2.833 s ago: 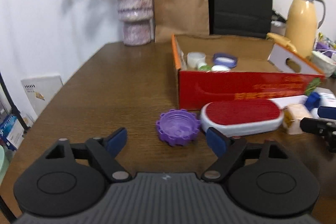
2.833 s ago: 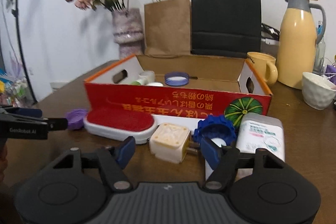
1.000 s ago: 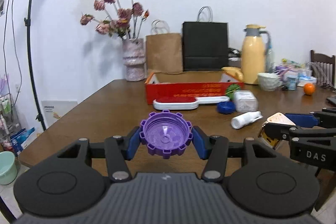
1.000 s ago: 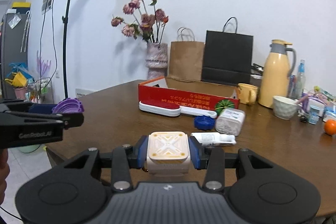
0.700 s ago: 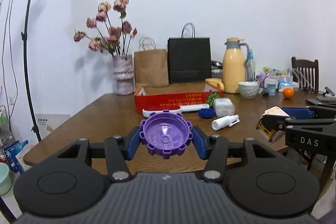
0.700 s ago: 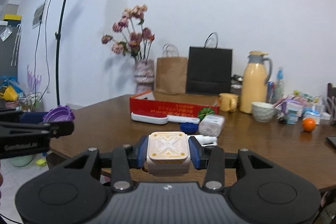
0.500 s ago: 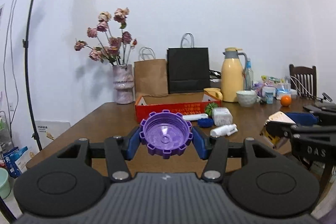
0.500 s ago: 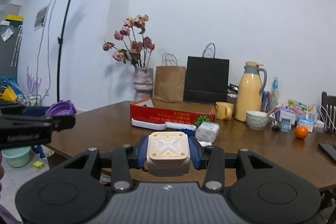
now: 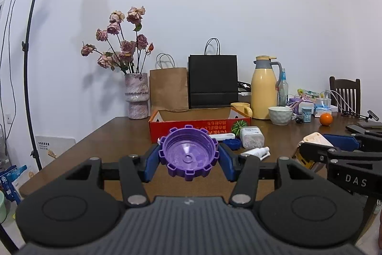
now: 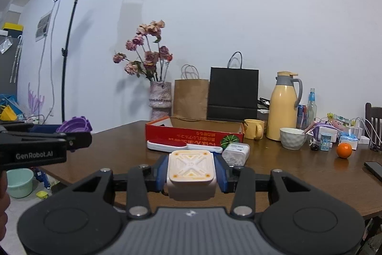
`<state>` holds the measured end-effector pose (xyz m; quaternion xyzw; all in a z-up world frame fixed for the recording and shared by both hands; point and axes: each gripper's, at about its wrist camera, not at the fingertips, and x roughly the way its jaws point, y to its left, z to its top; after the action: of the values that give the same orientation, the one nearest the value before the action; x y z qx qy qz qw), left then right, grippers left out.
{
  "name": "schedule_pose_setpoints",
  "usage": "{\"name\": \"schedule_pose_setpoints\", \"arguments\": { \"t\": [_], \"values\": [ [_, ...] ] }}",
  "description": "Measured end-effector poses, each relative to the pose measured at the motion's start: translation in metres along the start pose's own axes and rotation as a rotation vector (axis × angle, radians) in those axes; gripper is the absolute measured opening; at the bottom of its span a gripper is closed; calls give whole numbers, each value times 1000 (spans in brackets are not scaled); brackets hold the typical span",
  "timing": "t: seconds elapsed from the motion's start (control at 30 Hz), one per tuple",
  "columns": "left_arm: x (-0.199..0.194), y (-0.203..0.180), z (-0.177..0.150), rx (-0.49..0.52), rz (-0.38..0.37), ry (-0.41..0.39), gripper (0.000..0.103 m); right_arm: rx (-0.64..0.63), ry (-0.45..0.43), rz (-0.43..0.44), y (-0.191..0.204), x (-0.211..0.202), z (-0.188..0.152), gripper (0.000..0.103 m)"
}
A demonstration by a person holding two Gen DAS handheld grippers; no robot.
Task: Organize rigid objects
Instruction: 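Lift and carry the purple cap and beige plug with both tools over the box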
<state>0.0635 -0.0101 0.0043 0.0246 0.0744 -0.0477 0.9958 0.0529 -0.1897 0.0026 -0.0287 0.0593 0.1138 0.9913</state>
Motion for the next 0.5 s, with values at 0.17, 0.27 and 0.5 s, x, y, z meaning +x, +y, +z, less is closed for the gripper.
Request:
{"name": "schedule_pose_setpoints", "arguments": {
  "t": [0.17,0.27,0.5],
  "values": [
    [29,-2,12,-17,-2,-9,54,30,4,-24,-17,33,10,41],
    [50,-1,21,-16,-5,-12,54,50,-1,-32,-30,55,22,41],
    [113,12,51,-78,-93,63,54,53,36,-10,-60,119,63,41]
  ]
}}
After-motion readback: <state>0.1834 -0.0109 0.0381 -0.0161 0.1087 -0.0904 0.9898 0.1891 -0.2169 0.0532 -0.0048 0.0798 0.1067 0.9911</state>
